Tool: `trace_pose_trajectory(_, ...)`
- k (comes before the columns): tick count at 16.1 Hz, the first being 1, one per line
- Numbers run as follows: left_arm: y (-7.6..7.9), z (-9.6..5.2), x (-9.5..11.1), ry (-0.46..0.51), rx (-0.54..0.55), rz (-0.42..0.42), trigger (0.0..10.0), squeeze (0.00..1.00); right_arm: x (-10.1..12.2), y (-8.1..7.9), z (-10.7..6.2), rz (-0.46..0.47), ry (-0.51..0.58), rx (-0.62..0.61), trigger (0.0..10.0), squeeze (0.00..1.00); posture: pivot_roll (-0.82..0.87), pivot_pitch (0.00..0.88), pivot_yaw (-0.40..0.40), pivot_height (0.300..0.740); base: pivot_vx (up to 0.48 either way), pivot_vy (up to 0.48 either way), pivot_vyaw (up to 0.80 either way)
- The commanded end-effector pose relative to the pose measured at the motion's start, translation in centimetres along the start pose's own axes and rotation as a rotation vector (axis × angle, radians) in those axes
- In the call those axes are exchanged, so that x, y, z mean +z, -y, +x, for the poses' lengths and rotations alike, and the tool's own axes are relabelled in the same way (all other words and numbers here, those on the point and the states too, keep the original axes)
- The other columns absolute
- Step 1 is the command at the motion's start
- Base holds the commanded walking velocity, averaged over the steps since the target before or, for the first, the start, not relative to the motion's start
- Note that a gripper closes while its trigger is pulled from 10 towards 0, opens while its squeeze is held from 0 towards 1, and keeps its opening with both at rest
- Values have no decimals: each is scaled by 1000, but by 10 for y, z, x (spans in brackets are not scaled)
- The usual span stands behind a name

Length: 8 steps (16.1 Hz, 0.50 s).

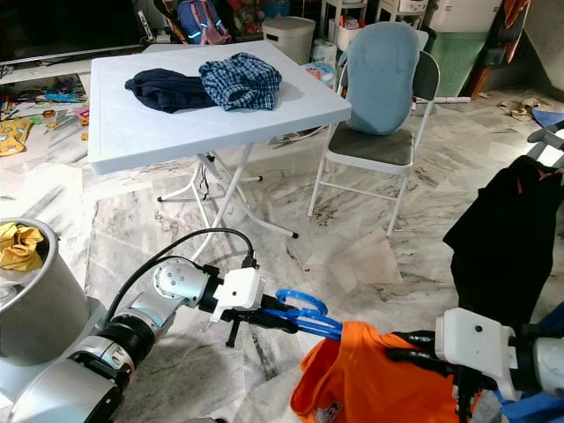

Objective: Hang hanger

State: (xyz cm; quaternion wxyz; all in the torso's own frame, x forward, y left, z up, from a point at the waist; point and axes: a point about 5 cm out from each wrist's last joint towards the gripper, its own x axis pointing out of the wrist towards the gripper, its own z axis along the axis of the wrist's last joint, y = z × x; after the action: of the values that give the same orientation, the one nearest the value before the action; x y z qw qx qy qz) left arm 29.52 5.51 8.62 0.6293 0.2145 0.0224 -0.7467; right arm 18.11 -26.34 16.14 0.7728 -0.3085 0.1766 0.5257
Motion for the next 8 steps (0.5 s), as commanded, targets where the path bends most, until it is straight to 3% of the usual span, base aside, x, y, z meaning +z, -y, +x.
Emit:
trace_pose_trajectory(1, -4, 0, 4, 0, -3, 8, 0, 0, 4, 2, 1, -30, 12, 9, 10000, 0, -8, 0, -8, 740, 0, 0, 0)
trace_pose_trajectory(7, -5, -3, 2, -4, 11, -3, 0, 0, 2, 11, 6, -2, 23, -60, 10000, 0, -6, 0, -12, 740, 0, 0, 0)
trace_pose_trajectory(8, -5, -3, 2, -4, 12, -8, 0, 0, 0, 13, 6, 26, 24, -67, 10000, 129, -5, 0, -12, 740, 0, 0, 0)
